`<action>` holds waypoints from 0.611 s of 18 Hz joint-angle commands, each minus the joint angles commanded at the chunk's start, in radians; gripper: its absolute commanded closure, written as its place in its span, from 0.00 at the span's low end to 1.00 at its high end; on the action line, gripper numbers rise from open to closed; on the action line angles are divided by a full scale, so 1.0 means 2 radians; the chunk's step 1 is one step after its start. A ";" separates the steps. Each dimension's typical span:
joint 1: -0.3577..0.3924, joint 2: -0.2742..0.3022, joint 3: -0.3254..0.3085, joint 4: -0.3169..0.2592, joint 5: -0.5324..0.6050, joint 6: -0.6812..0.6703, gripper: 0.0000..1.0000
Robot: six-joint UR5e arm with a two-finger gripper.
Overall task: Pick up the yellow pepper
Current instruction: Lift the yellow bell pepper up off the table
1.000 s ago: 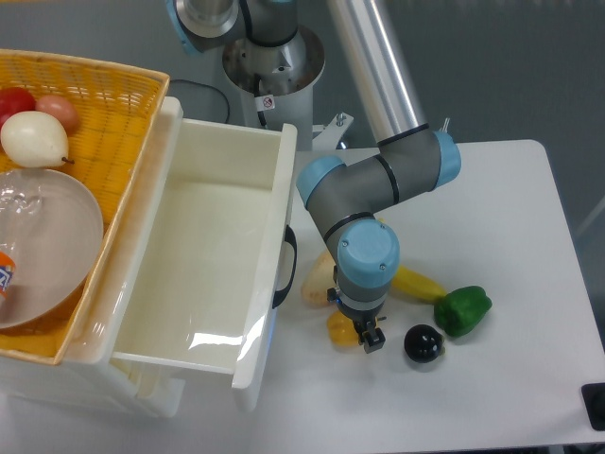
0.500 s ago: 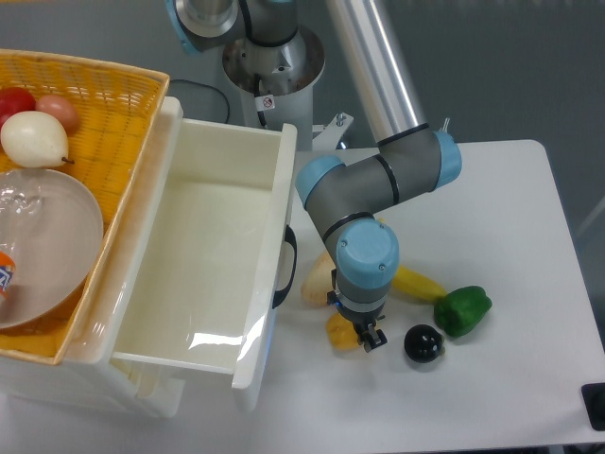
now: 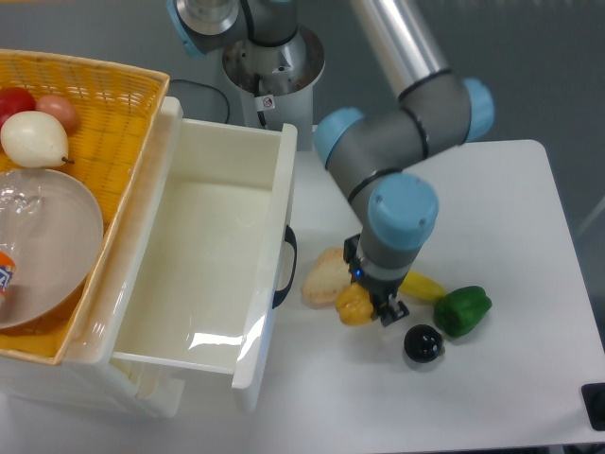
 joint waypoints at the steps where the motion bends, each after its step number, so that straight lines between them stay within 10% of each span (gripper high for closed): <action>1: 0.002 0.007 0.000 -0.012 0.000 0.000 0.87; 5: 0.003 0.035 -0.001 -0.068 -0.008 -0.005 0.87; 11: 0.006 0.046 -0.006 -0.076 -0.016 -0.003 0.87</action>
